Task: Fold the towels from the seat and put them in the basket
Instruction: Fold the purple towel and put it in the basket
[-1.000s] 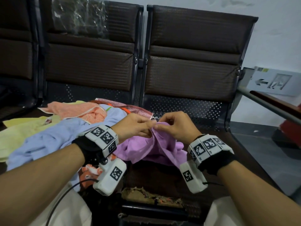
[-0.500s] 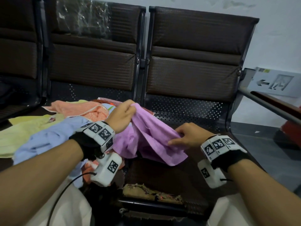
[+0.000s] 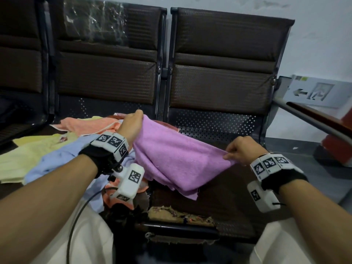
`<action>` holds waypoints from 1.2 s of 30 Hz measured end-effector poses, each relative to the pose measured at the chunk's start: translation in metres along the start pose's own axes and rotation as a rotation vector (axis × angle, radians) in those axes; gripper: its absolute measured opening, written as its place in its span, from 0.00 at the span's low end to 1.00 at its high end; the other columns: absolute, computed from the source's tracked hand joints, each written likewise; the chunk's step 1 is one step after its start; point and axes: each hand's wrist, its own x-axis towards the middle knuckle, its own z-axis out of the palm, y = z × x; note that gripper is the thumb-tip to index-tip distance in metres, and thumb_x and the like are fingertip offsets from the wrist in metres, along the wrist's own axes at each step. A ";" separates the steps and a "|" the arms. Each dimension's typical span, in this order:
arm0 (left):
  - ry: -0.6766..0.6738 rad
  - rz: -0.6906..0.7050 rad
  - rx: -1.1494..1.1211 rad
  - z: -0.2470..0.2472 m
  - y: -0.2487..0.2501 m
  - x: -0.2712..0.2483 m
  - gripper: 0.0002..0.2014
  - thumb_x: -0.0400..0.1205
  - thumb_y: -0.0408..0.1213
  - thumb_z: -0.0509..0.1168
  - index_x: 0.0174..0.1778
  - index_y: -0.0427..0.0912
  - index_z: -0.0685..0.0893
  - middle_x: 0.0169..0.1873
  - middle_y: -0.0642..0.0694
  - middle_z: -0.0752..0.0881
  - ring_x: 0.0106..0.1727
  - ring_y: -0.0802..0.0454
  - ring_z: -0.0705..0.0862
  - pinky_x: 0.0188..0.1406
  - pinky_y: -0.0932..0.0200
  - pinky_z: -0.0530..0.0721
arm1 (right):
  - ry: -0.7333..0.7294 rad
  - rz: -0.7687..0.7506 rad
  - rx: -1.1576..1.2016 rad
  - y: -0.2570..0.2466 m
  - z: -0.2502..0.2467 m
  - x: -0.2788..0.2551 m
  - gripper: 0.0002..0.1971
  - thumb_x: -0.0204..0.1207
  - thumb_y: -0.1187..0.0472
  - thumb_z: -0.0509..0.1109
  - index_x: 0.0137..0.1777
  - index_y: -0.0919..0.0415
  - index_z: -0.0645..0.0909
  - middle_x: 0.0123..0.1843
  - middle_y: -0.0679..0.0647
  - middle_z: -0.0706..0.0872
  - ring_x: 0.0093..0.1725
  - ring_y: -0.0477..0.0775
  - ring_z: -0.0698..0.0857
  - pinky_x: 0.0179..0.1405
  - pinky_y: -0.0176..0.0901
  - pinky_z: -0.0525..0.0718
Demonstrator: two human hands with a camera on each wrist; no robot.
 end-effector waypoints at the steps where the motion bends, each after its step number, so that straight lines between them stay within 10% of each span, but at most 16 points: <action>1: -0.015 0.012 -0.006 -0.001 0.000 0.002 0.16 0.83 0.43 0.51 0.34 0.42 0.78 0.57 0.29 0.83 0.50 0.43 0.79 0.59 0.43 0.77 | 0.037 0.007 0.001 0.000 0.000 0.000 0.05 0.67 0.50 0.79 0.40 0.48 0.89 0.34 0.40 0.82 0.37 0.44 0.82 0.41 0.43 0.83; 5: -0.075 0.010 -0.018 -0.002 -0.004 0.006 0.15 0.84 0.46 0.56 0.54 0.39 0.82 0.61 0.38 0.83 0.64 0.42 0.79 0.72 0.42 0.71 | 0.118 -0.003 0.061 0.006 0.002 -0.001 0.09 0.65 0.52 0.81 0.28 0.48 0.85 0.33 0.42 0.82 0.36 0.43 0.81 0.39 0.39 0.77; 11: -0.087 0.190 0.195 -0.008 -0.021 0.004 0.13 0.85 0.41 0.58 0.33 0.49 0.71 0.33 0.52 0.75 0.43 0.51 0.75 0.49 0.53 0.72 | 0.307 0.030 0.366 0.017 0.001 -0.006 0.10 0.72 0.57 0.76 0.32 0.52 0.79 0.32 0.49 0.84 0.33 0.46 0.80 0.32 0.36 0.74; 24: -0.019 0.325 0.126 -0.018 0.036 -0.030 0.11 0.85 0.38 0.58 0.47 0.36 0.83 0.42 0.41 0.84 0.46 0.47 0.79 0.52 0.50 0.78 | 0.719 0.144 0.868 -0.020 -0.057 -0.029 0.07 0.76 0.59 0.70 0.41 0.61 0.86 0.33 0.50 0.83 0.37 0.48 0.79 0.33 0.39 0.78; 31: 0.001 0.283 -0.265 -0.020 0.094 -0.047 0.19 0.86 0.40 0.58 0.26 0.44 0.73 0.16 0.57 0.71 0.25 0.59 0.66 0.21 0.66 0.65 | 0.858 0.066 0.906 -0.031 -0.107 -0.051 0.06 0.74 0.58 0.72 0.45 0.60 0.88 0.39 0.52 0.87 0.40 0.44 0.82 0.39 0.32 0.77; 36: 0.199 0.377 -0.009 -0.035 0.089 -0.020 0.17 0.84 0.41 0.61 0.36 0.32 0.82 0.33 0.35 0.85 0.37 0.48 0.78 0.39 0.61 0.68 | 0.949 0.126 0.867 -0.017 -0.120 -0.051 0.04 0.70 0.55 0.76 0.40 0.53 0.85 0.36 0.47 0.86 0.39 0.45 0.82 0.40 0.29 0.78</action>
